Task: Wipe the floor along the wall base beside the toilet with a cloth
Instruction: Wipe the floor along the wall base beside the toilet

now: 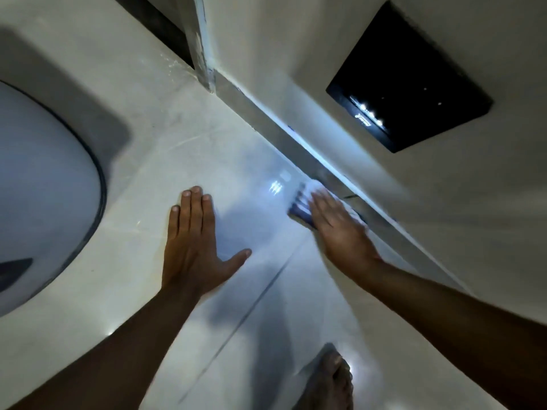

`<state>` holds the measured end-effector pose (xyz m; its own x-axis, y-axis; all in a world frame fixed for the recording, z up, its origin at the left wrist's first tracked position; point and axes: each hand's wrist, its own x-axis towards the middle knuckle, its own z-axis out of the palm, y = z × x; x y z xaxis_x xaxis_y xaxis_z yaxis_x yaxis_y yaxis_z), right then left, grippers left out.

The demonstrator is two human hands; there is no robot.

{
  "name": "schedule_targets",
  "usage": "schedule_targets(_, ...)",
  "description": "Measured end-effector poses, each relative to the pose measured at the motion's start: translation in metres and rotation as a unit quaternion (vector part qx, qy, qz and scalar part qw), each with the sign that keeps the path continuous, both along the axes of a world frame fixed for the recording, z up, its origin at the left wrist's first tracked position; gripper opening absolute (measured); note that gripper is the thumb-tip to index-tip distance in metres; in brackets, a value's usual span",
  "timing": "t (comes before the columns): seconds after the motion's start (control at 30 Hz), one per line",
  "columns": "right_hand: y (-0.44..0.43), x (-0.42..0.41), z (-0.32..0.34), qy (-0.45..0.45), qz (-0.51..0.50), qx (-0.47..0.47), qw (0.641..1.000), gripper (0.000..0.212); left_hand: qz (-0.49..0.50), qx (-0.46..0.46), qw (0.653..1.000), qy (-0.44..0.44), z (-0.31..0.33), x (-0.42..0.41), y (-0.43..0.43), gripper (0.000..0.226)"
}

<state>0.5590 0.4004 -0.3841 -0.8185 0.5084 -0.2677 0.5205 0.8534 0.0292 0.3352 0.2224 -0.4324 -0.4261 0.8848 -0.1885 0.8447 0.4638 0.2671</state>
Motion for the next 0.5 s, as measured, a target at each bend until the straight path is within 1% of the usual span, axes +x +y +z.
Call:
schedule_targets(0.07, -0.01, 0.046, 0.005, -0.069, -0.008, 0.016, 0.997, 0.06, 0.005, 0.006, 1.0, -0.007, -0.001, 0.015, -0.004, 0.12)
schedule_targets(0.1, -0.014, 0.058, 0.005, -0.073, -0.017, 0.015, 0.997, 0.059, 0.009, 0.003, 1.0, -0.008, -0.002, 0.022, -0.004, 0.121)
schedule_targets(0.2, -0.018, 0.055, 0.008, -0.039, -0.06, 0.0, 0.997, 0.059, 0.045, -0.017, 0.999, -0.013, 0.0, 0.035, 0.004, 0.125)
schedule_targets(0.23, -0.019, 0.05, 0.011, -0.02, -0.082, -0.022, 0.996, 0.06, 0.054, -0.026, 0.998, -0.02, 0.002, 0.036, 0.007, 0.126)
schedule_targets(0.33, -0.025, 0.042, 0.025, 0.026, -0.156, -0.091, 0.983, 0.072, 0.073, -0.03, 0.995, -0.055, 0.021, 0.04, 0.008, 0.124)
schedule_targets(0.43, -0.031, 0.028, 0.053, 0.039, -0.203, -0.119, 0.971, 0.075, 0.059, -0.016, 0.995, -0.074, 0.063, 0.034, 0.0, 0.117)
schedule_targets(0.5, -0.034, 0.013, 0.075, 0.046, -0.21, -0.126, 0.968, 0.078, 0.034, 0.001, 0.996, -0.086, 0.098, 0.029, -0.009, 0.11)
